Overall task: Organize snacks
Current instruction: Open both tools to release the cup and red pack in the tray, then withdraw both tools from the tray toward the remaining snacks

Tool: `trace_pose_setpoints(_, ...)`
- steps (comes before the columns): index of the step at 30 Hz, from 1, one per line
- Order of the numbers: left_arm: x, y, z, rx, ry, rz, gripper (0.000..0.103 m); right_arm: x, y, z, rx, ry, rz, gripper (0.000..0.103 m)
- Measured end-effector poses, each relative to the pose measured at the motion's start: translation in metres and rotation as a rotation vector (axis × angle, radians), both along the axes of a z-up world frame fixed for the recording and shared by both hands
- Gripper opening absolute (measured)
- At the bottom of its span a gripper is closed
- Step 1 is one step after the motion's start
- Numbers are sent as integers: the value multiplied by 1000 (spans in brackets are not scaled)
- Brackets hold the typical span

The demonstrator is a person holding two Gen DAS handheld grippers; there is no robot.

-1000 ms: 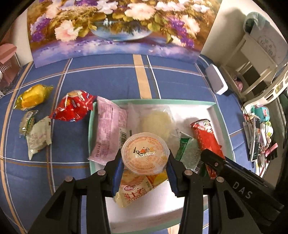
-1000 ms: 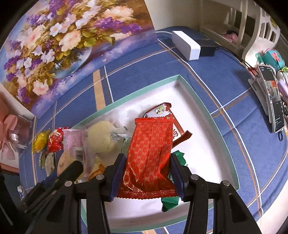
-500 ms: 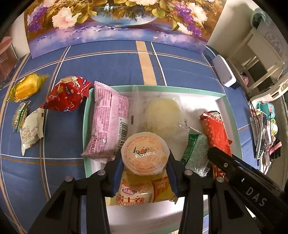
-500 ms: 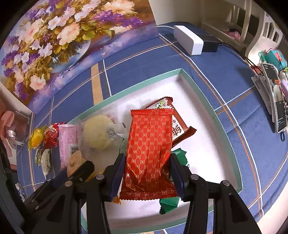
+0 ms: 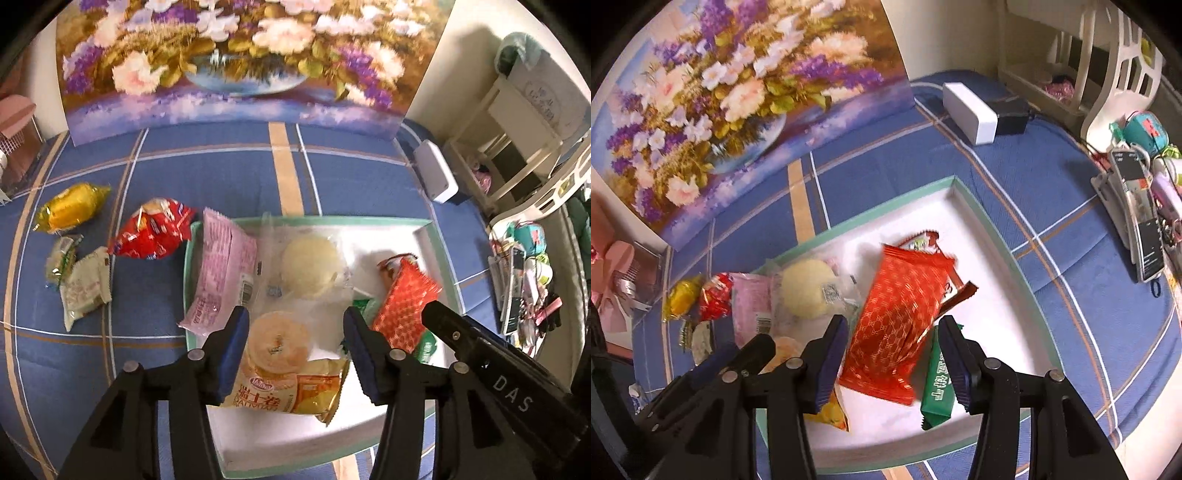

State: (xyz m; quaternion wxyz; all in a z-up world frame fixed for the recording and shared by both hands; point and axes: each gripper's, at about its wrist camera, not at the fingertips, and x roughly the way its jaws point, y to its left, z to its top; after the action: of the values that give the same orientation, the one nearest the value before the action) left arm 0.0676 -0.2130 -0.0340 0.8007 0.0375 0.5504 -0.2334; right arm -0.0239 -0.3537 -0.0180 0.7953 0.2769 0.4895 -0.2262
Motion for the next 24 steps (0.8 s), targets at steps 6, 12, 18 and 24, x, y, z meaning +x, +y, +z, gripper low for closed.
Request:
trace_pose_setpoints(6,0,4,7,3,-18,12,55,-1,3,12,-21,-22,9,54)
trace_pose_setpoints(12,8,21,2,42,-17,80,59,0,4,11,-24,-11,15,55)
trace_pose_setpoints(18,23,53,0,107,-47,207,81,3,4,3,-46,17,1,74)
trace_pose_setpoints(24,33,79,-1,162,-86,284,87,8,12,-5,-48,25,27,78)
